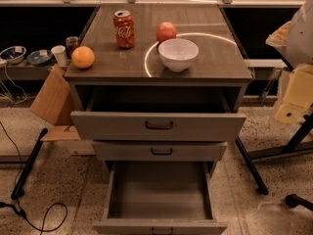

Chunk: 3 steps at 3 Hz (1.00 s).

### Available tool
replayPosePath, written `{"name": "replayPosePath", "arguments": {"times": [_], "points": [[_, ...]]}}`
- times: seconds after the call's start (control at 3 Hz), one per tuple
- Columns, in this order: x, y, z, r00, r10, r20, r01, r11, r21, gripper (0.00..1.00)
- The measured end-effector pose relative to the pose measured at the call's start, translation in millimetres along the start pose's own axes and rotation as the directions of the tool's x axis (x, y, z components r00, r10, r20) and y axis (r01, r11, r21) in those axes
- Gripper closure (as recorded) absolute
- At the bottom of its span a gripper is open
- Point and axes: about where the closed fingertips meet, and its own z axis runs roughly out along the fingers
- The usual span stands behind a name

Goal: Place apple into bottom drawer

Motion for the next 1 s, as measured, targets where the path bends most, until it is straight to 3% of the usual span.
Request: {"name": "replayPosePath", "arguments": {"times": [0.33,0.67,1.0], "points": [[0.0,-0.1,0.0,1.0,0.0,0.0,0.0,1.0,0.0,0.0],[-5.2,-22.2,-7.9,0.995,0.077,0.057,-0.079,0.9962,0.035,0.0],[-24.3,-56.9,-21.1,0.984,0.118,0.134,-0.129,0.9889,0.074,0.0]]}}
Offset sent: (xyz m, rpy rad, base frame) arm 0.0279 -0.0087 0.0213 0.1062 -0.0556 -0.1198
